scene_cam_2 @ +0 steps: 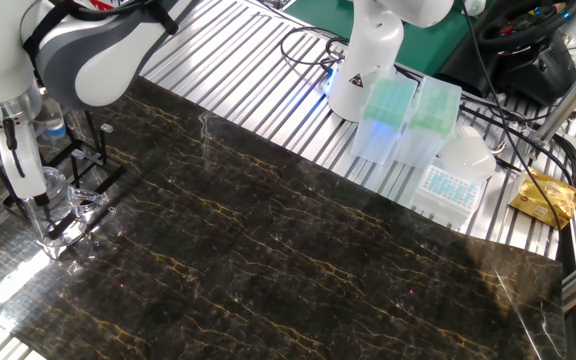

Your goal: Take the cup off the cup rack

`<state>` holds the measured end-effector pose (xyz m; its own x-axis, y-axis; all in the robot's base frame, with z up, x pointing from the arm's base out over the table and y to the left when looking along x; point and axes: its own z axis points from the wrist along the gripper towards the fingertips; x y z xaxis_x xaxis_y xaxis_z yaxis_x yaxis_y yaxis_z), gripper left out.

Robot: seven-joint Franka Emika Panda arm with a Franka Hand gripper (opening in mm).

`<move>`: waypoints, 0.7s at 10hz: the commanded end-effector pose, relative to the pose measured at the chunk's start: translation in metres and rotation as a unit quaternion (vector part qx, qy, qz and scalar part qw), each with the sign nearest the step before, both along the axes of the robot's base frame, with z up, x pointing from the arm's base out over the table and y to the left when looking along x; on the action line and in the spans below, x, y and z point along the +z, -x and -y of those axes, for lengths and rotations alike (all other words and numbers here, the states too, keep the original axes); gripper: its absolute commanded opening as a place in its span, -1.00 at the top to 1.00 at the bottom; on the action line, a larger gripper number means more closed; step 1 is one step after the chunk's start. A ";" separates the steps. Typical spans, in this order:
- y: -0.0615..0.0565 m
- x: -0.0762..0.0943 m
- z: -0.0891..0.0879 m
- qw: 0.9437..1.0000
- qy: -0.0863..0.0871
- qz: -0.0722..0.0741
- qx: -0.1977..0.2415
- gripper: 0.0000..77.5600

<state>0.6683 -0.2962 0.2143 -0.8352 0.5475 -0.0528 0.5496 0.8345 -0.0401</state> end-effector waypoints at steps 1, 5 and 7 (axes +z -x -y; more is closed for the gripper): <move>0.000 0.002 0.001 1.000 0.000 0.001 0.000 -1.00; 0.004 -0.003 0.001 1.000 -0.006 0.006 -0.003 -1.00; 0.006 -0.006 0.003 1.000 -0.005 0.006 -0.002 -1.00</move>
